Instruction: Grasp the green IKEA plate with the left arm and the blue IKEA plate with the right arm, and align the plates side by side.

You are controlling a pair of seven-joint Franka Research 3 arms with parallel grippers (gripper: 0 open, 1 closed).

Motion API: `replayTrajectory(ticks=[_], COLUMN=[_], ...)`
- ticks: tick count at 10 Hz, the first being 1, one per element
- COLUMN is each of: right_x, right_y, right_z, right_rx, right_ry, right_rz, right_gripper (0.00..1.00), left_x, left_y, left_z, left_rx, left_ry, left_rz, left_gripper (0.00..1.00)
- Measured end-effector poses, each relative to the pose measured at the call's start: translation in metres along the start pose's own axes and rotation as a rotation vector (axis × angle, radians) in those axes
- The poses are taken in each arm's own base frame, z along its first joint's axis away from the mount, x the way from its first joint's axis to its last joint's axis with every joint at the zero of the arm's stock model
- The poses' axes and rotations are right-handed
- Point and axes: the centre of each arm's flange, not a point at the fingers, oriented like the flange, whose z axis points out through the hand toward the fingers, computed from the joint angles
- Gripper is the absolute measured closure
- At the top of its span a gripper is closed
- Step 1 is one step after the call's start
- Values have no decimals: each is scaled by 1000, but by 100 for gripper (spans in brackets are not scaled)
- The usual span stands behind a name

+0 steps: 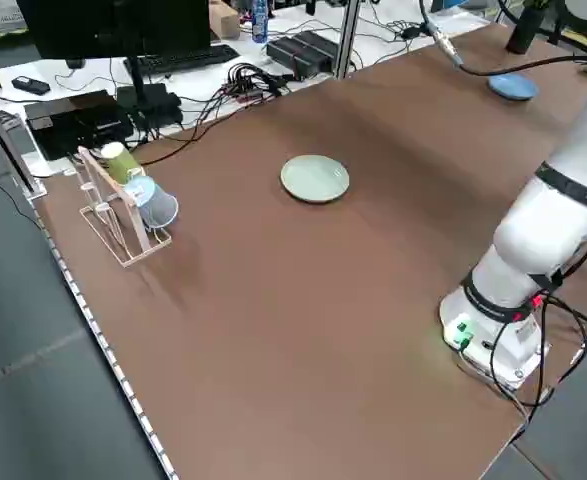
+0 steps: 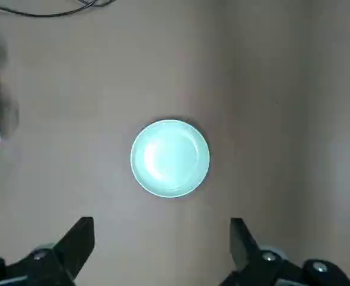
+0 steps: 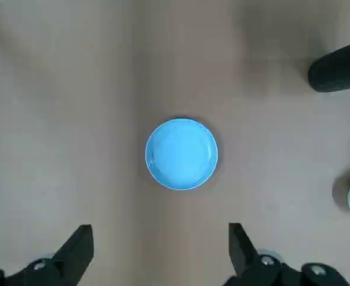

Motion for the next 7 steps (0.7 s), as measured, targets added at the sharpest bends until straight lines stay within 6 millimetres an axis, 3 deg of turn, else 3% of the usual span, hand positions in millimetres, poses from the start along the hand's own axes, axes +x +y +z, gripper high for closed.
replayTrajectory(ticks=[7], right_x=[2], right_y=[7], right_z=[3], right_rx=[0], right_ry=[-5], right_rz=[2], right_gripper=[0], left_x=[-8], left_y=[2], left_z=[7], left_rx=[1], left_ry=[-76], left_rz=[-33], left_gripper=[0])
